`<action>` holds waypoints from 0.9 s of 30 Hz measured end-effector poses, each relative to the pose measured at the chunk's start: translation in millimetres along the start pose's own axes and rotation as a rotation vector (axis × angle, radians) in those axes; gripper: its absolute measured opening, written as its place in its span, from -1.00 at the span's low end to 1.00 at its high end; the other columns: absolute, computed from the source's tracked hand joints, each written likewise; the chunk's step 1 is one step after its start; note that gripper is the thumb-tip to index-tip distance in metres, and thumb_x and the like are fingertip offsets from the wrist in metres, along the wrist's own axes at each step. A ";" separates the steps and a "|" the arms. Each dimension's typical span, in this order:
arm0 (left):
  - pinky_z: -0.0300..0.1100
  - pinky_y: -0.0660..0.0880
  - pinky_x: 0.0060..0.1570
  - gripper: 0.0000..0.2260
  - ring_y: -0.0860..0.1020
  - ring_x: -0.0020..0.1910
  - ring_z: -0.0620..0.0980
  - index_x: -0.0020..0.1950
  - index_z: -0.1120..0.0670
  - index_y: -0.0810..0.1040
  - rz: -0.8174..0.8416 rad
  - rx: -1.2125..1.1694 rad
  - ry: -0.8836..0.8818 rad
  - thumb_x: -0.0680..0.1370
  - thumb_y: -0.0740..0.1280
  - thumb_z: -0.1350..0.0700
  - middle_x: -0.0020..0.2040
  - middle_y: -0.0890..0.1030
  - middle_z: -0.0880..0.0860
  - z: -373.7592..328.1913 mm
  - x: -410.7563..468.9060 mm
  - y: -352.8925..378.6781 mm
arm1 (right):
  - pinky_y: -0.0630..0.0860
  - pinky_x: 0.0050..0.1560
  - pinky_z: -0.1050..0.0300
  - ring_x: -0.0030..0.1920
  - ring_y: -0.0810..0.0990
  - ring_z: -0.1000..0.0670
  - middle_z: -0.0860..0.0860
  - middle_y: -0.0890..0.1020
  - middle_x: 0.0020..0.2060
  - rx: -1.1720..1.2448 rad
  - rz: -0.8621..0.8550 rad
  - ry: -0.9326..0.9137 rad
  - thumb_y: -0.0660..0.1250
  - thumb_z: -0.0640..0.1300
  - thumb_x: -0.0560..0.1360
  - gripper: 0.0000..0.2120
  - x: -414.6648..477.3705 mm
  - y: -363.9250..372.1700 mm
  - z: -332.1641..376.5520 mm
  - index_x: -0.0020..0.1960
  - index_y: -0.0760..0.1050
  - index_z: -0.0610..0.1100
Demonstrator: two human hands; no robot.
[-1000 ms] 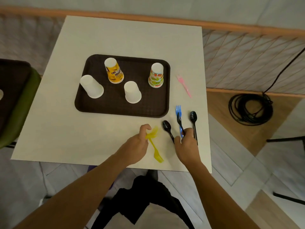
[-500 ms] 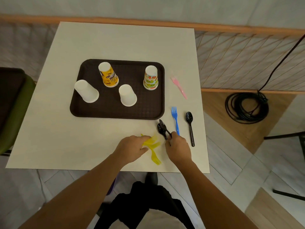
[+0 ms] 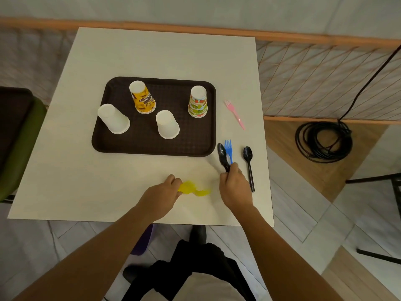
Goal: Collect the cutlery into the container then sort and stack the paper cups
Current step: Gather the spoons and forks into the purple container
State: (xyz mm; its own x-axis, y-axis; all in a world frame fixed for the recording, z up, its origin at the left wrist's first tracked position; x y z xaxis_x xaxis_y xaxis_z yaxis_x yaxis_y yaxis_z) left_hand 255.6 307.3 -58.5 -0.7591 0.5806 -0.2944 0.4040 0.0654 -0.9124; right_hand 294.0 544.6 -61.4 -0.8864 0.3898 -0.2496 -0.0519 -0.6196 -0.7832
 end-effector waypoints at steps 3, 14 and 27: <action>-0.25 0.22 -0.44 -0.80 0.45 -0.39 -0.05 0.21 0.04 0.39 -0.008 -0.153 -0.086 0.70 0.15 -0.04 -0.10 0.59 -0.01 3.2 -2.0 -4.0 | 0.56 -0.38 -0.03 -0.36 0.56 -0.04 0.04 0.52 -0.32 0.030 -0.056 0.093 0.09 -0.07 0.67 -0.87 12.2 -8.3 -8.8 0.17 0.32 -0.08; -0.29 0.38 -0.30 -0.65 0.50 -0.40 -0.22 -0.14 0.01 0.55 -0.037 -0.920 -0.352 0.65 0.20 -0.20 -0.37 0.60 -0.07 -24.1 7.3 -17.6 | 0.65 -0.16 -0.06 -0.24 0.60 -0.05 -0.02 0.60 -0.15 -0.233 0.007 0.147 0.21 0.05 0.67 -0.77 42.2 3.1 -16.6 0.18 0.39 -0.10; -0.19 0.48 -0.31 -0.69 0.43 -0.44 -0.10 -0.09 0.12 0.47 -0.196 -1.304 -0.540 0.72 0.13 -0.04 -0.46 0.39 -0.08 14.9 -66.7 -23.3 | 0.56 -0.18 -0.11 -0.25 0.52 -0.01 -0.02 0.55 -0.21 0.346 -0.011 0.062 0.07 -0.02 0.73 -0.83 -57.8 41.1 38.9 -0.02 0.36 0.03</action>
State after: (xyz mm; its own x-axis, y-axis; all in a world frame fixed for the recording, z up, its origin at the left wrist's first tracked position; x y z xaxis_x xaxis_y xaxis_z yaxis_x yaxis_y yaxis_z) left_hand 289.3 254.9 -21.8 -0.8352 0.1193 -0.5369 0.2200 0.9671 -0.1274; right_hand 325.2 470.0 -56.9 -0.8557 0.4320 -0.2847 -0.2238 -0.8053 -0.5490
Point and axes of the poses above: each hand's wrist, its own x-axis towards the middle knuckle, its own y-axis out of the palm, z = x × y, the point moved 1 cm from there along x, towards the middle knuckle
